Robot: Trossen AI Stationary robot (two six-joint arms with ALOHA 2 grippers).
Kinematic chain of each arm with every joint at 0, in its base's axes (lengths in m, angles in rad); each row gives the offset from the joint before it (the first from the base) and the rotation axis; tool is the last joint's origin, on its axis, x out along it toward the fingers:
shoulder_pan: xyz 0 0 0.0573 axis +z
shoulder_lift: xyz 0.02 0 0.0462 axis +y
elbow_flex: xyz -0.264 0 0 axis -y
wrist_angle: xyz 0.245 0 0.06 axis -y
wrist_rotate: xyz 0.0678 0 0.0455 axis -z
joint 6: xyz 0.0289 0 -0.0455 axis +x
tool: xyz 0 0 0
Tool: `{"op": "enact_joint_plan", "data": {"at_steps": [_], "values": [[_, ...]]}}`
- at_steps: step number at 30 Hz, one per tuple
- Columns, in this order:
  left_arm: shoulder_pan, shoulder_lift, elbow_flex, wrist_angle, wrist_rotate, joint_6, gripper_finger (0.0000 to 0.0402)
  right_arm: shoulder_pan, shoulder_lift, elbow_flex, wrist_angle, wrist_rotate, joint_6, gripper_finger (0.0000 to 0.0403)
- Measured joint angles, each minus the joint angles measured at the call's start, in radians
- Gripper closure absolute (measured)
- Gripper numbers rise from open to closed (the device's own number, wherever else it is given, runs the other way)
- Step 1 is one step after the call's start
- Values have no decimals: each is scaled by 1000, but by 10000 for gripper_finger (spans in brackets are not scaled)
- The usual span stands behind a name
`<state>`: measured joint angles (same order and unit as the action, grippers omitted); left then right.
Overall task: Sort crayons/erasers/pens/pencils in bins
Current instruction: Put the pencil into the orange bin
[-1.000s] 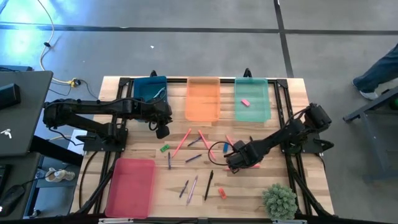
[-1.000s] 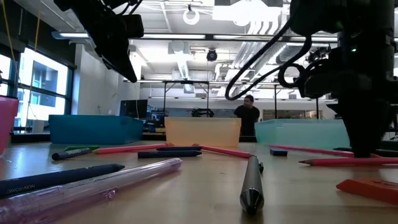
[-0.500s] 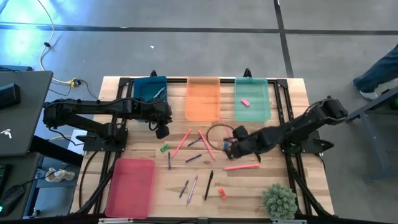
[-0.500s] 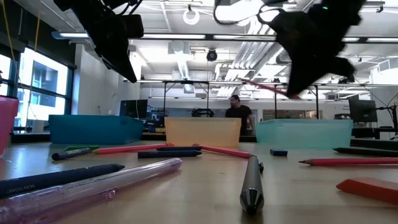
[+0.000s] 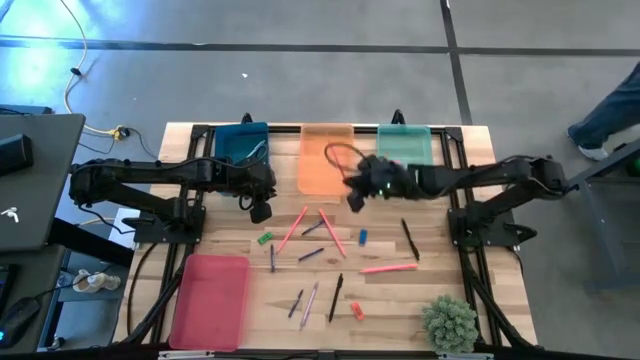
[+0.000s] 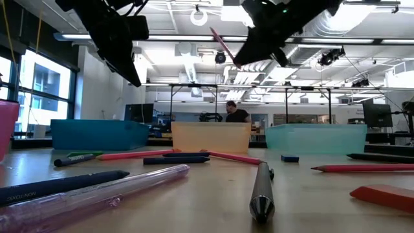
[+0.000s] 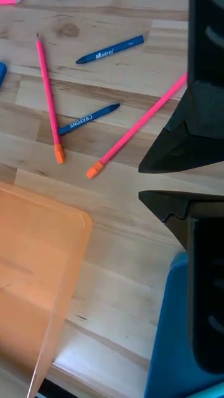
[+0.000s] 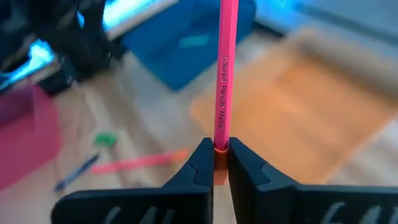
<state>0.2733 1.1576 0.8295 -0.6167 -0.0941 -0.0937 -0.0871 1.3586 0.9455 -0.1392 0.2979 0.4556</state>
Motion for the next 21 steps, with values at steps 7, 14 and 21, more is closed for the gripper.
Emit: {"op": "enact_joint_plan", "data": {"at_steps": [7,14,21], "values": [[0,0,0,0,-5,0,355,-162,0,1,141,-26,-130,398],[0,0,0,1,-6,0,355,-267,66,2,220,-49,-94,398],[1,0,0,1,-8,0,355,-286,228,192,13,-92,-141,398]]}}
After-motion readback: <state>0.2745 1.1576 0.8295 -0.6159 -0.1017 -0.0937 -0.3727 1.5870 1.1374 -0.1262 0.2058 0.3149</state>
